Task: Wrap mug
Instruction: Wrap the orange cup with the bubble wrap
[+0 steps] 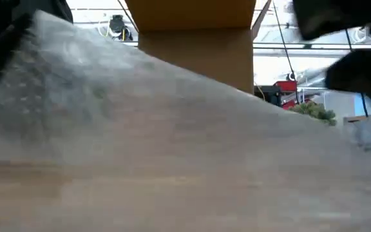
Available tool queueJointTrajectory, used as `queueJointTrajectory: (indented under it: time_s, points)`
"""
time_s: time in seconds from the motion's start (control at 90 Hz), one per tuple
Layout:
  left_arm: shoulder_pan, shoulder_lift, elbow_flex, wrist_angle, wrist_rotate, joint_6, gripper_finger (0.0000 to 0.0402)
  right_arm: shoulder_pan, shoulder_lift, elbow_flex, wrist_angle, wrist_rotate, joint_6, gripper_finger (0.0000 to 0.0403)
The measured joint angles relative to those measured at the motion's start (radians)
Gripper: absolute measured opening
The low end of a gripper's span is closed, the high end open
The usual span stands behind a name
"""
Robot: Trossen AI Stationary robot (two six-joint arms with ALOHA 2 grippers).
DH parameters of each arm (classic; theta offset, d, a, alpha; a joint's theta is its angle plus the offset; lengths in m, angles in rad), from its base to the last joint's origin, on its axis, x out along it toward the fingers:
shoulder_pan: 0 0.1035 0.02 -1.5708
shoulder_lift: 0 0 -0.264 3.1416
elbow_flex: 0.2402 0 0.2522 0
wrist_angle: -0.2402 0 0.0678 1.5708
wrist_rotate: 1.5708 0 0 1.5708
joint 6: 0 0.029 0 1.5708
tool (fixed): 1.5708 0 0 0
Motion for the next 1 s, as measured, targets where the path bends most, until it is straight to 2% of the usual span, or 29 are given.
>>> queueJointTrajectory:
  time_s: [0.278, 0.567, 0.722, 0.867, 1.0]
  points:
    - [-0.002, 0.002, 0.028, 0.026, 0.068, 0.004, 0.0226, 0.111, -0.032, -0.01, -0.18, -0.007, 0.135, 0.0176]
    - [-0.013, 0.002, 0.055, 0.083, 0.163, 0.008, 0.0226, 0.204, -0.152, -0.009, -0.185, -0.039, 0.196, 0.0176]
    - [-0.014, 0.002, 0.055, 0.08, 0.163, 0.008, 0.0226, 0.27, -0.143, -0.011, -0.14, 0.001, 0.092, 0.0176]
    - [-0.014, 0.002, 0.055, 0.081, 0.162, 0.007, 0.0226, 0.315, -0.102, -0.034, -0.05, 0.112, -0.06, 0.0176]
    - [-0.014, 0.002, 0.056, 0.084, 0.16, 0.007, 0.0226, 0.316, -0.037, -0.038, -0.074, 0.164, -0.098, 0.0176]
